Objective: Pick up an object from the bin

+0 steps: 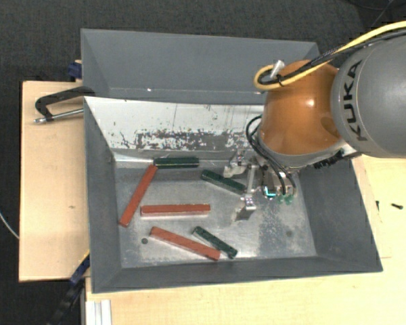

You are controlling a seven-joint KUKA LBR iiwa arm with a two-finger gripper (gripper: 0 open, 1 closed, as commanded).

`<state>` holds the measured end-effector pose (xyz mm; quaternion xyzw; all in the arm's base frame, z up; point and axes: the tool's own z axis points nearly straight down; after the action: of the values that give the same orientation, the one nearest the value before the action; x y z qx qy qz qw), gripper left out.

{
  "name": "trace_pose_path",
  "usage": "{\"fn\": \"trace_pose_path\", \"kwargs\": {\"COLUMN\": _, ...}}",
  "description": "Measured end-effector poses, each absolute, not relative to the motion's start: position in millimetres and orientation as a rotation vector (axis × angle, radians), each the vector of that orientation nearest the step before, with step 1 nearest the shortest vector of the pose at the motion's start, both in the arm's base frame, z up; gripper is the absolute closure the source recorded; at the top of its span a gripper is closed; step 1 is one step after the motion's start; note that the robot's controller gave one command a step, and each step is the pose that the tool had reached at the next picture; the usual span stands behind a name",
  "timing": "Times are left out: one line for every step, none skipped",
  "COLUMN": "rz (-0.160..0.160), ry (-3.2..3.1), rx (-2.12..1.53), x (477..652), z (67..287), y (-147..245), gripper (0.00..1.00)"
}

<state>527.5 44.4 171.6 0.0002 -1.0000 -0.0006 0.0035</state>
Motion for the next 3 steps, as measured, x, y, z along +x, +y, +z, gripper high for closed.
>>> {"fn": "trace_pose_path", "kwargs": {"rz": -0.002, "ry": -3.142, "rx": 0.0, "x": 529.2, "z": 175.1, "y": 44.2, "gripper": 0.0}}
{"fn": "trace_pose_path", "kwargs": {"rz": -0.008, "ry": -3.167, "rx": 0.015, "x": 597.9, "z": 84.3, "y": 49.6, "gripper": 1.0}}
{"fn": "trace_pose_path", "kwargs": {"rz": -0.009, "ry": -3.166, "rx": 0.015, "x": 597.7, "z": 84.2, "y": 49.7, "gripper": 1.0}}
